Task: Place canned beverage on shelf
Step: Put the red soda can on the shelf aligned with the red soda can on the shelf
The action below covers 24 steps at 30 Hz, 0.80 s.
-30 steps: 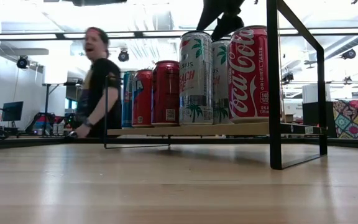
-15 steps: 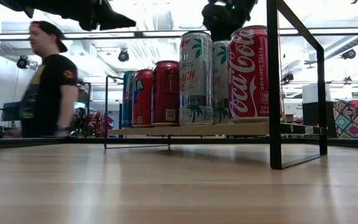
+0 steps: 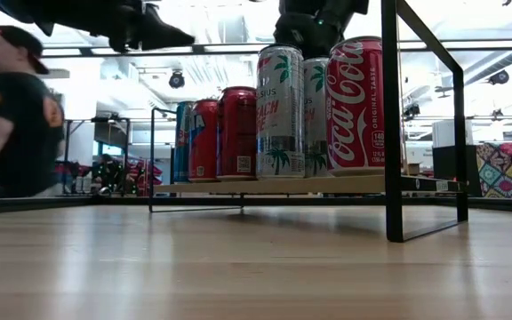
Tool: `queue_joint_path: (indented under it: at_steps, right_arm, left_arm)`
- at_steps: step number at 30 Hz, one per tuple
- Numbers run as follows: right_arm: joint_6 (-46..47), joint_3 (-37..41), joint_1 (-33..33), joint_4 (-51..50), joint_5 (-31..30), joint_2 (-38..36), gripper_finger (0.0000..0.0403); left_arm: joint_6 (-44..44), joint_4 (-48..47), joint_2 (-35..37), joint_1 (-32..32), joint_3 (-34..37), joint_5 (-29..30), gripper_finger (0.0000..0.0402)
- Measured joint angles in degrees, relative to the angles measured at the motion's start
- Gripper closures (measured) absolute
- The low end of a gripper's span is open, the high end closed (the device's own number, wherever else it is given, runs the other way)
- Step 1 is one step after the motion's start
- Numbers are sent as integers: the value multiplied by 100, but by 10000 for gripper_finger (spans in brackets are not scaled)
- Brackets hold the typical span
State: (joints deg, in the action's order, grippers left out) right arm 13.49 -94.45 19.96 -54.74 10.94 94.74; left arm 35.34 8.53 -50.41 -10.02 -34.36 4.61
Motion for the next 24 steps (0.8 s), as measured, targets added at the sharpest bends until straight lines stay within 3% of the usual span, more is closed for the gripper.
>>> queue_joint_path:
  at_steps: [7, 11, 15, 24]
  right_arm:
    - [92, -66, -188, 159, -143, -55, 390]
    - [158, -198, -344, 85, -258, -55, 390]
    - [289, -454, -459, -235, -456, -55, 390]
    - [889, -608, -487, -465, -754, -21, 390]
  left_arm:
    - [-260, 67, 15, 0, 19, -679, 402]
    - [-483, 625, 19, 0, 347, -865, 402]
    - [-281, 1241, 76, -17, 524, -865, 402]
    - [-198, 1204, 321, -65, 530, -686, 402]
